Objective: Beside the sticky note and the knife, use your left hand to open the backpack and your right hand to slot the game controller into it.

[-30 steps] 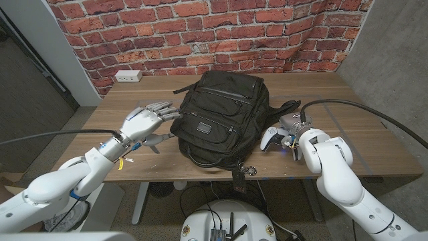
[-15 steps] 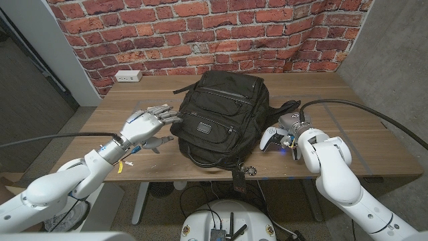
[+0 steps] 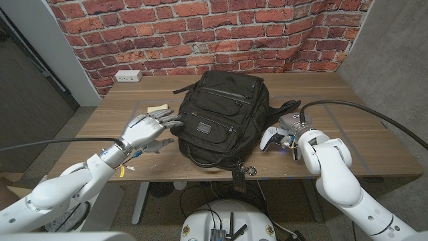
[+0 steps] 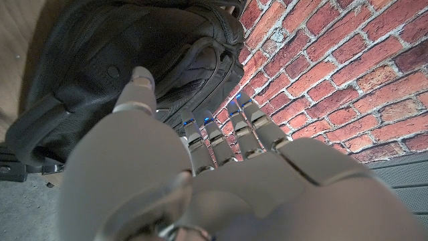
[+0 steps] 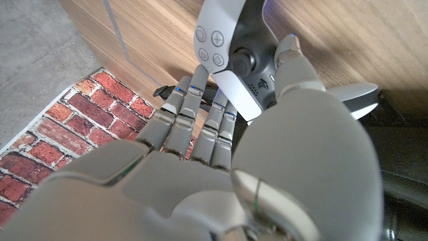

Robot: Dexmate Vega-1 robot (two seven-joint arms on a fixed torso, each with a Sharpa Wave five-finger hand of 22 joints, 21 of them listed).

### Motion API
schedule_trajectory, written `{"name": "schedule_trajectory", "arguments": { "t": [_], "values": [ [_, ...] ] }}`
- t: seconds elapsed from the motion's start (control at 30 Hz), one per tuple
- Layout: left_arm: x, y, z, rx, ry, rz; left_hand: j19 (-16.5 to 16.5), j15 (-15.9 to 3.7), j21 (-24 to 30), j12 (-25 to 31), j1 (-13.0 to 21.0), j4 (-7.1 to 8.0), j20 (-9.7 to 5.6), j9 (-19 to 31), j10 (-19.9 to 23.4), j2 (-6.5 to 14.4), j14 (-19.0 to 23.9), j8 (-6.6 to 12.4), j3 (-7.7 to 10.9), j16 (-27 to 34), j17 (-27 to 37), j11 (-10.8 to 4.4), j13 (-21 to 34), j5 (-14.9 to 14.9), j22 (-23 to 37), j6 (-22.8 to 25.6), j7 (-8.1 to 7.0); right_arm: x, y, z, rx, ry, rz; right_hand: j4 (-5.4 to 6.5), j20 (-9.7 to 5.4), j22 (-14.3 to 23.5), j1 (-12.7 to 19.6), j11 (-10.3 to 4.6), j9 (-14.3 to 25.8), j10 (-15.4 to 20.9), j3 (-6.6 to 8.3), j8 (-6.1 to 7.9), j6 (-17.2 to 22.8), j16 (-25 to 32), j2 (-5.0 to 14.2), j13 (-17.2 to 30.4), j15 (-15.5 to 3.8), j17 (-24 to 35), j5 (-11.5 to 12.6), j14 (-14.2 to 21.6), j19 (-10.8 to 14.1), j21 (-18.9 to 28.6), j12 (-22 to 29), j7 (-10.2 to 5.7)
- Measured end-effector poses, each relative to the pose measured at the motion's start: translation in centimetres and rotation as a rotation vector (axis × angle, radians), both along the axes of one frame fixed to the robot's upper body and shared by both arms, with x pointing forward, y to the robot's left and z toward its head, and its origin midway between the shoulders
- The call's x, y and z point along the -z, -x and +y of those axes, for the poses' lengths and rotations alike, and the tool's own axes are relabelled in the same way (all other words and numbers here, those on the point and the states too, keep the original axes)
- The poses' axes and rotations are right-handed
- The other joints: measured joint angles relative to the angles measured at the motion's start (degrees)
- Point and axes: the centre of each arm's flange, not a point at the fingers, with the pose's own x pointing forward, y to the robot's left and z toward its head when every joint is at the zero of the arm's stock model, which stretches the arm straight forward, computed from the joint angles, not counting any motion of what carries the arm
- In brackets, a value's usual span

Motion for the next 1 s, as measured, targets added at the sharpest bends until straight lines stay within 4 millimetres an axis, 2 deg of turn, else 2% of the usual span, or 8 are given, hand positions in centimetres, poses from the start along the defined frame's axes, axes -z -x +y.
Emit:
{"name": "schedule_trajectory", "arguments": {
  "t": [0.47, 0.63, 0.83, 1.0],
  "values": [
    [1.7, -0.9, -1.1, 0.028, -0.003, 0.011, 0.0, -0.3, 0.0, 0.0, 1.59, -0.22, 0.0, 0.0, 0.61, -0.11, 0.3, 0.0, 0.22, 0.0, 0.0, 0.01, 0.0, 0.39, 0.0, 0.31, 0.3, -0.1, 0.5, 0.1, 0.004, 0.002, -0.026, -0.04, 0.0, -0.01, -0.06, -0.1, 0.0, 0.09, -0.33, -0.06, 0.33, -0.02, 0.06, 0.06, -0.13, 0.35, 0.0, 0.11, 0.0, 0.0, -0.13, -0.03],
    [1.5, -0.9, -0.9, 0.029, 0.026, -0.035, 0.01, -0.3, 0.0, 0.0, 2.6, -0.53, 0.0, 0.01, 0.61, -0.26, 0.3, 0.0, 0.53, 0.0, 0.01, 0.01, 0.0, 0.39, 0.0, 0.31, 0.3, 0.2, 1.0, 0.0, 0.003, -0.008, -0.027, -0.03, 0.0, -0.01, -0.06, -0.1, -0.02, 0.1, -0.32, -0.07, 0.33, -0.03, 0.06, 0.05, -0.14, 0.36, -0.01, 0.11, 0.0, 0.0, -0.17, -0.03],
    [1.8, -1.2, -1.1, 0.035, 0.03, -0.04, 0.01, -0.02, 0.0, 0.0, 3.96, -0.28, 0.0, 0.15, 0.78, 0.51, 0.64, 0.0, 1.09, 0.0, 0.01, 0.19, 0.0, 0.61, 0.0, 0.31, 0.3, 0.3, 1.1, 0.0, 0.002, -0.006, -0.03, -0.02, 0.0, -0.01, -0.07, -0.1, -0.04, 0.1, -0.32, -0.18, 0.33, -0.15, 0.07, 0.05, -0.15, 0.36, -0.02, 0.1, 0.0, 0.0, -0.34, -0.03],
    [1.9, -1.4, -1.3, 0.039, 0.032, -0.049, 0.21, -0.19, 0.0, 0.0, 5.51, -0.13, -0.14, 0.15, 1.46, 1.55, 1.24, 0.0, 1.57, 0.0, 0.16, 0.26, 0.0, 0.84, 0.0, 0.98, 0.97, 0.4, 1.2, 0.0, 0.002, -0.005, -0.034, -0.02, 0.01, -0.01, -0.07, -0.1, -0.04, 0.1, -0.33, -0.05, 0.33, -0.29, 0.07, 0.36, -0.15, 1.1, -0.17, 0.1, -0.01, 0.0, -0.35, -0.04]
  ]
}}
